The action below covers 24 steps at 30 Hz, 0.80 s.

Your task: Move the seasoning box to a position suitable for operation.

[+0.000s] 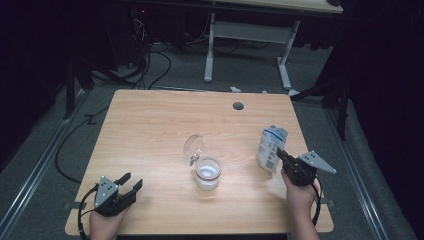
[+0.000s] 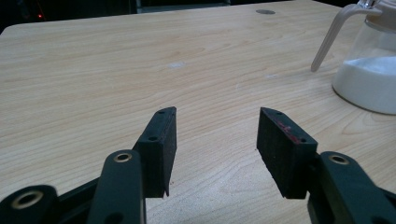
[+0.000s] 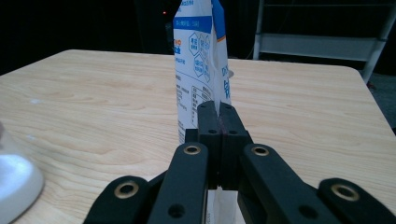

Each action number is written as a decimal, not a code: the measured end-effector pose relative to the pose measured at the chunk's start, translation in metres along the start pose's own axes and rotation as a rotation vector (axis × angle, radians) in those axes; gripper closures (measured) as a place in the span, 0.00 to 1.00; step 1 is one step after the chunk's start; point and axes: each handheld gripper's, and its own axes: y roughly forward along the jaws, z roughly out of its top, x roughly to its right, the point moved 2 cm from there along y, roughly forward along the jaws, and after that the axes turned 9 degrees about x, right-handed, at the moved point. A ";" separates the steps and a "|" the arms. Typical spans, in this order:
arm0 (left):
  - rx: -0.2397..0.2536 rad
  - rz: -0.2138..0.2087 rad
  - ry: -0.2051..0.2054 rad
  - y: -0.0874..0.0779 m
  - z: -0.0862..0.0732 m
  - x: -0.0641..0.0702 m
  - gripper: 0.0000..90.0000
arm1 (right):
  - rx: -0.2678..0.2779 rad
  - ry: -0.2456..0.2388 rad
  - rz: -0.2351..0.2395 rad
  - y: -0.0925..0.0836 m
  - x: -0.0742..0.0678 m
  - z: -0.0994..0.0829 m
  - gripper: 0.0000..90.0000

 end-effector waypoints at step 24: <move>0.003 -0.010 0.005 0.000 0.001 0.001 0.53 | -0.001 -0.011 -0.037 -0.016 0.014 -0.012 0.96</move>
